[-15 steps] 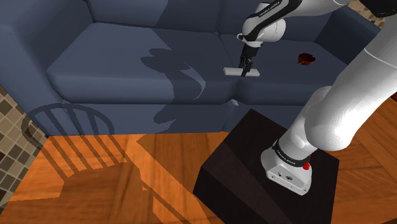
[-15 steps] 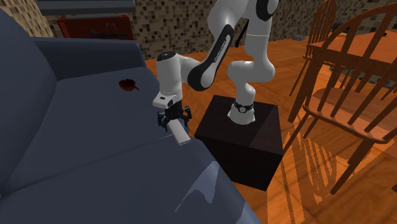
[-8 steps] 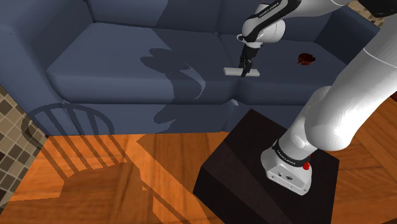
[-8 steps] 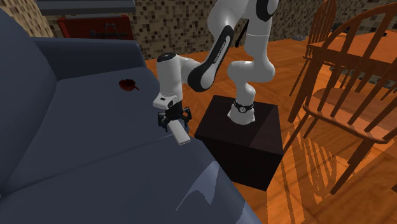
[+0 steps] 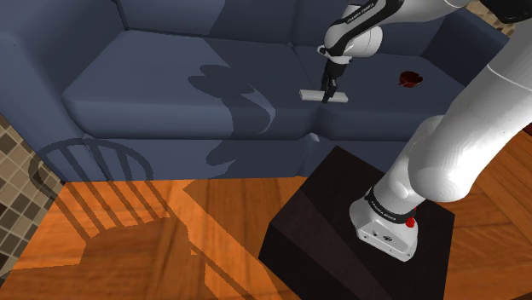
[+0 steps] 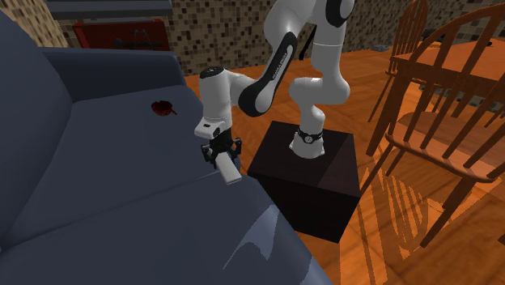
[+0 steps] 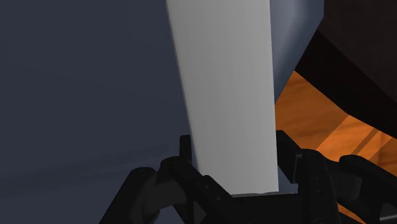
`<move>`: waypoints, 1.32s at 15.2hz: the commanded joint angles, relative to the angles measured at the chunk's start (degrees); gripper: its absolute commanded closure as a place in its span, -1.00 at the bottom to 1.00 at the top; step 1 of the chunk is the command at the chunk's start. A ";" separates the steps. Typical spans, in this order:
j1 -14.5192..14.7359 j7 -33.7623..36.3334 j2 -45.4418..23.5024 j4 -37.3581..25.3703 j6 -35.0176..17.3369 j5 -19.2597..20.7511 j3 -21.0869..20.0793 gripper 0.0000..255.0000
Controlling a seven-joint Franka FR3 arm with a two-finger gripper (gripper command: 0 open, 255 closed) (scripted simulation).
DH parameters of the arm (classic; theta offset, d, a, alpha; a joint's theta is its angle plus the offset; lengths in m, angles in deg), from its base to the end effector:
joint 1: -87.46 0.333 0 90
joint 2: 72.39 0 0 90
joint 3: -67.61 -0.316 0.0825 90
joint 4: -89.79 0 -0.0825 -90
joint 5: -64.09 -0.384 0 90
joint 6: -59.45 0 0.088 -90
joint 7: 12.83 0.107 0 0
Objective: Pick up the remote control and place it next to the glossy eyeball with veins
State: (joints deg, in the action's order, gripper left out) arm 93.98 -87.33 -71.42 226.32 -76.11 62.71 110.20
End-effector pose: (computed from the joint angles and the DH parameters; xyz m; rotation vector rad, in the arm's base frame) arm 0.3986 -0.2899 0.3248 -2.9564 -1.0021 -0.0322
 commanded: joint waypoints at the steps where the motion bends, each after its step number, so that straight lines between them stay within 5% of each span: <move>1: -0.02 0.01 -0.03 0.08 0.07 0.02 0.03 1.00; 20: -0.82 6.42 10.22 -6.45 14.58 7.93 -2.24 1.00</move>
State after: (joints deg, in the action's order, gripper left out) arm 93.22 -81.00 -61.56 220.40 -62.36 70.44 108.05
